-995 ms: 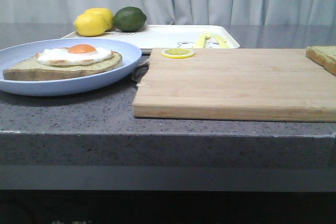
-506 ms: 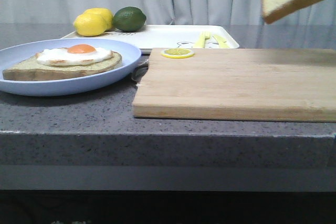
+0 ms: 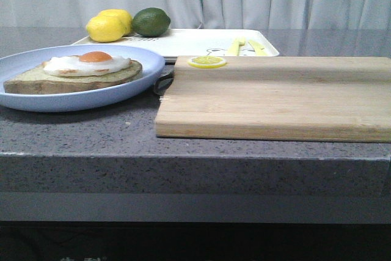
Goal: Place bread and move sandwich to tray
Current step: 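Lift the bread with the right gripper and carry it over the egg toast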
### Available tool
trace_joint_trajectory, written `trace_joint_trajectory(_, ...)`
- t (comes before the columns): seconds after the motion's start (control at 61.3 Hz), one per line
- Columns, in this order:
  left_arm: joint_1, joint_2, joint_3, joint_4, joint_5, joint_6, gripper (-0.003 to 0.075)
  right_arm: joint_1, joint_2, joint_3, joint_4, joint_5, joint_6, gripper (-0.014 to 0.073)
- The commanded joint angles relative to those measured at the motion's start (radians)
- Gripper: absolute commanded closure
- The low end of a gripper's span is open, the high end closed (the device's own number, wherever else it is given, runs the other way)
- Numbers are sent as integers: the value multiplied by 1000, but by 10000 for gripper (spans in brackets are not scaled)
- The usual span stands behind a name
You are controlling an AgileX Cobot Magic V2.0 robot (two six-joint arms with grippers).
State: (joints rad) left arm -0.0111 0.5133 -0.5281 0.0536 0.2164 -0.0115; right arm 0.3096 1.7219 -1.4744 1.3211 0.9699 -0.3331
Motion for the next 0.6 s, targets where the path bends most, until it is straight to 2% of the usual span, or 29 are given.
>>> trace_joint_trajectory(0.0,0,9,-33,0,-80,-8,154,54,1,-29,117,-113,-12,671)
trace_joint_trajectory(0.147,0,9,-33,0,-80,-8,154,106,75,-29,158,-213,-12,671)
trace_joint_trajectory(0.538,0,9,-33,0,-80,-8,154,133,189,-29,172,-235,-13,666)
trace_joint_trajectory(0.587,0,9,-33,0,-80,-8,154,133,189,-29,172,-237,-13,643)
